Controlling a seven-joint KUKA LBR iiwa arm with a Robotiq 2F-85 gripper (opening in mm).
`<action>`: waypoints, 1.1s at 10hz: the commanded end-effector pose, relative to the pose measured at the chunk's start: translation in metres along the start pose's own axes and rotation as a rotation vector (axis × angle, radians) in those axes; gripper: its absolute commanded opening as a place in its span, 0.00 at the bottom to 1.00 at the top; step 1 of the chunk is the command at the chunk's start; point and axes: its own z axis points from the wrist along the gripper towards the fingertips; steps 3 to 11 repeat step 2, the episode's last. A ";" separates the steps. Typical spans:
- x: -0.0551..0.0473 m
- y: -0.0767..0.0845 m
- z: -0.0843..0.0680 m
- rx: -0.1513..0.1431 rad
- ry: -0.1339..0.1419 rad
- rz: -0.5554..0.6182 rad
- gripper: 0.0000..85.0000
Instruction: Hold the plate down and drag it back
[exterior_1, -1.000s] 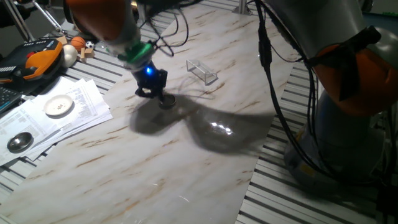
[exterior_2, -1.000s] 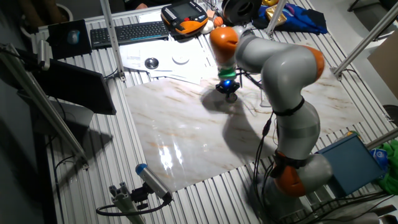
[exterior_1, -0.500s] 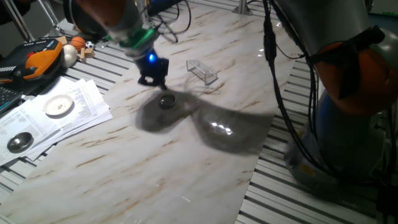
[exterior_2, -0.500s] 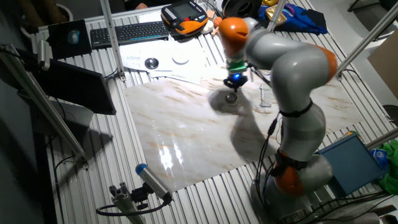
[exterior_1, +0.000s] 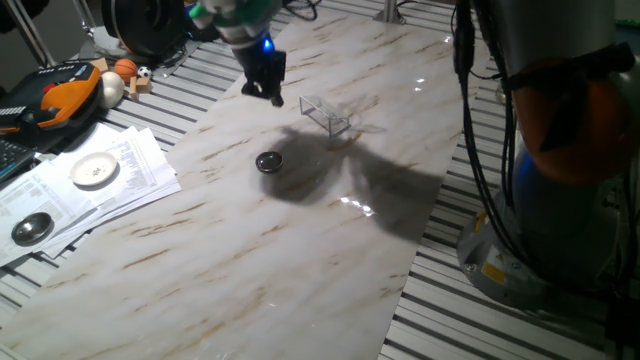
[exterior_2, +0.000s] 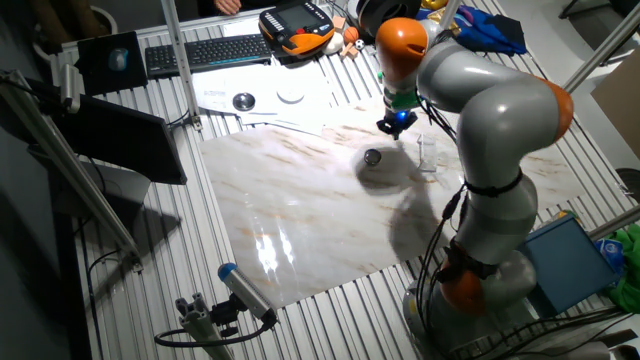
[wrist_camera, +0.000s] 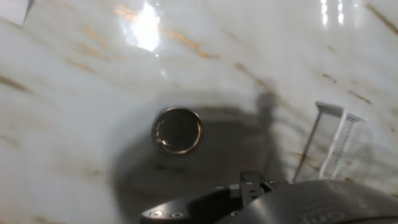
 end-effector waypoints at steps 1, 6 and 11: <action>0.003 -0.002 -0.015 0.008 -0.008 -0.018 0.00; 0.002 0.000 -0.014 0.006 -0.003 -0.030 0.00; 0.002 0.000 -0.014 0.006 -0.003 -0.030 0.00</action>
